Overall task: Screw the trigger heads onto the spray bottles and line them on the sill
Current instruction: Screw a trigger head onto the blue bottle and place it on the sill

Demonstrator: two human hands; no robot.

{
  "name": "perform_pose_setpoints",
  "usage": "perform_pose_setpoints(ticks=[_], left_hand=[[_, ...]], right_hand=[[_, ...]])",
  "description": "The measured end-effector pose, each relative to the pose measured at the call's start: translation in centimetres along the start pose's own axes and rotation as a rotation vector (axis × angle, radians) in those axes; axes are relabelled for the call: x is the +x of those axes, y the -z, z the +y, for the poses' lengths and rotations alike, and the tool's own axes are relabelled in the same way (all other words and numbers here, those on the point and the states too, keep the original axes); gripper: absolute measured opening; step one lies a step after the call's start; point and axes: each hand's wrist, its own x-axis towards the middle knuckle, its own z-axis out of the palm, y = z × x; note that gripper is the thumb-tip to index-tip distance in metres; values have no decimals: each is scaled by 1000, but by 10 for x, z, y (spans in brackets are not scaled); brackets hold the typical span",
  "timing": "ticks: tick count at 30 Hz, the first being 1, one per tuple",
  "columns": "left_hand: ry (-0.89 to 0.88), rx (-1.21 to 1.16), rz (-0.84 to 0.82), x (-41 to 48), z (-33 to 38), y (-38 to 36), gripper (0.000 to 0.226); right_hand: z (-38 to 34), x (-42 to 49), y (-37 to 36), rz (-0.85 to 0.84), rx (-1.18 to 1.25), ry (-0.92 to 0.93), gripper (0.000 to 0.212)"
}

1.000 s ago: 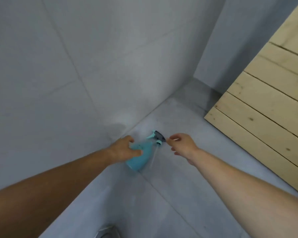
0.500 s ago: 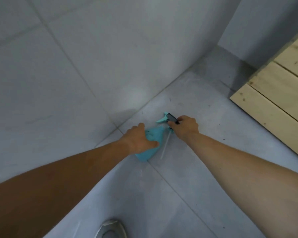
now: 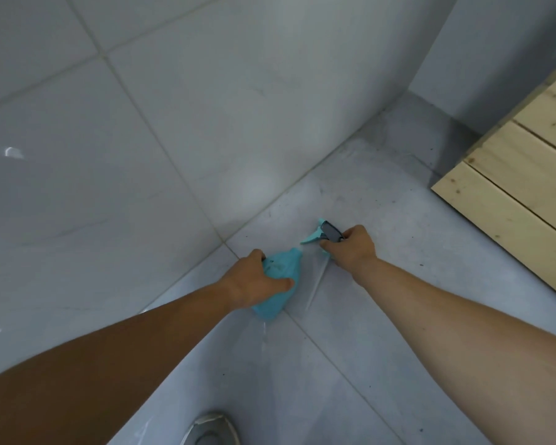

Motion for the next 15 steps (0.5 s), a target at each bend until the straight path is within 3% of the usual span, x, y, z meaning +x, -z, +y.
perform_pose_setpoints(ticks=[7, 15], left_hand=[[-54, -280, -16, -20, 17, 6, 62], [-192, -416, -105, -100, 64, 44, 45]], right_hand=[[-6, -26, 37, -77, 328, -53, 24], [-56, -105, 143, -84, 454, 127, 16]])
